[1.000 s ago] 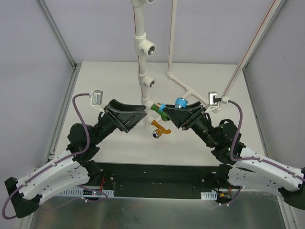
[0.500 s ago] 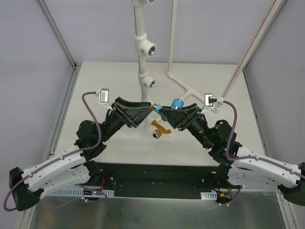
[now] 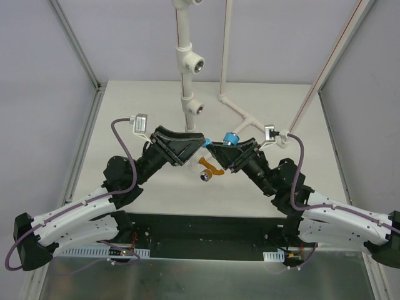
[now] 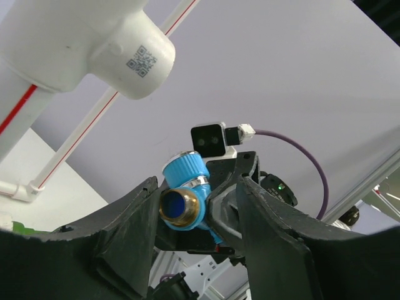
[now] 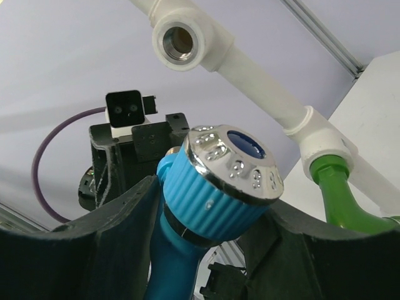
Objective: Install the water faucets
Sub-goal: Adjust the water faucet.
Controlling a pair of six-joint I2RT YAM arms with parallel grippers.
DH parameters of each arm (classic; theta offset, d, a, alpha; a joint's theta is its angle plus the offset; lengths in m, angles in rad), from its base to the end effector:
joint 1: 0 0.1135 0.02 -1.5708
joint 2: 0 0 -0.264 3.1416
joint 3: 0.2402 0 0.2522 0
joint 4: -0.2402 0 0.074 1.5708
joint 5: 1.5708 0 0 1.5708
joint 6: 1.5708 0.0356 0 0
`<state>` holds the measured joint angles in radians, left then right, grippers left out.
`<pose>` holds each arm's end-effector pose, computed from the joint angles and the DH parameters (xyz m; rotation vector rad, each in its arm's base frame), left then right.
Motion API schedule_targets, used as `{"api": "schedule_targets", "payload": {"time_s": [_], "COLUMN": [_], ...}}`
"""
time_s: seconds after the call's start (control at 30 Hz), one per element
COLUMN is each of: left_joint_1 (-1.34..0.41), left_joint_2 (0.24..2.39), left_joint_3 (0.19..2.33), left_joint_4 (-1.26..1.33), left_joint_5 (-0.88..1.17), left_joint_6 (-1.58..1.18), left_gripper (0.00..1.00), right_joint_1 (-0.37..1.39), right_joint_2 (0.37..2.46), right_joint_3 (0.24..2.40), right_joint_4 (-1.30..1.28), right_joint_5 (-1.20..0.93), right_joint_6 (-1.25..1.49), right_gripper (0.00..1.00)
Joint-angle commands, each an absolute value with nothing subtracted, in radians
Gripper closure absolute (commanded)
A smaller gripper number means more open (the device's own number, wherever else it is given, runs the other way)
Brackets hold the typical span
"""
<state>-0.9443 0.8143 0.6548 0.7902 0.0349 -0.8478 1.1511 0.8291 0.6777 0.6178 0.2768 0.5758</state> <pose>0.1038 -0.1455 0.3904 0.0885 1.0686 -1.6588 0.0861 0.1691 0.3792 -0.0805 1.2307 1.3751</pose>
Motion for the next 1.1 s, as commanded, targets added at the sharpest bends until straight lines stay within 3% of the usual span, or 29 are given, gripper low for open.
{"api": "schedule_targets", "payload": {"time_s": [0.0,0.13,0.43,0.87,1.07], "left_joint_1": [-0.965,-0.974,-0.985,-0.986,-0.988], "left_joint_2": [0.824,0.836,0.853,0.847,0.847], "left_joint_3": [0.701,0.704,0.706,0.690,0.689], "left_joint_4": [0.873,0.888,0.903,0.904,0.900], "left_joint_5": [0.041,0.055,0.054,0.037,0.031], "left_joint_6": [-0.841,-0.848,-0.865,-0.853,-0.851], "left_gripper": [0.51,0.62,0.53,0.58,0.53], "right_joint_1": [1.158,1.158,1.160,1.164,1.164], "right_joint_2": [0.824,0.822,0.830,0.830,0.821], "right_joint_3": [0.677,0.673,0.663,0.647,0.643], "right_joint_4": [0.719,0.724,0.765,0.822,0.828], "right_joint_5": [0.308,0.324,0.324,0.285,0.284], "right_joint_6": [0.574,0.565,0.557,0.561,0.563], "right_gripper": [1.00,1.00,1.00,1.00,1.00]}}
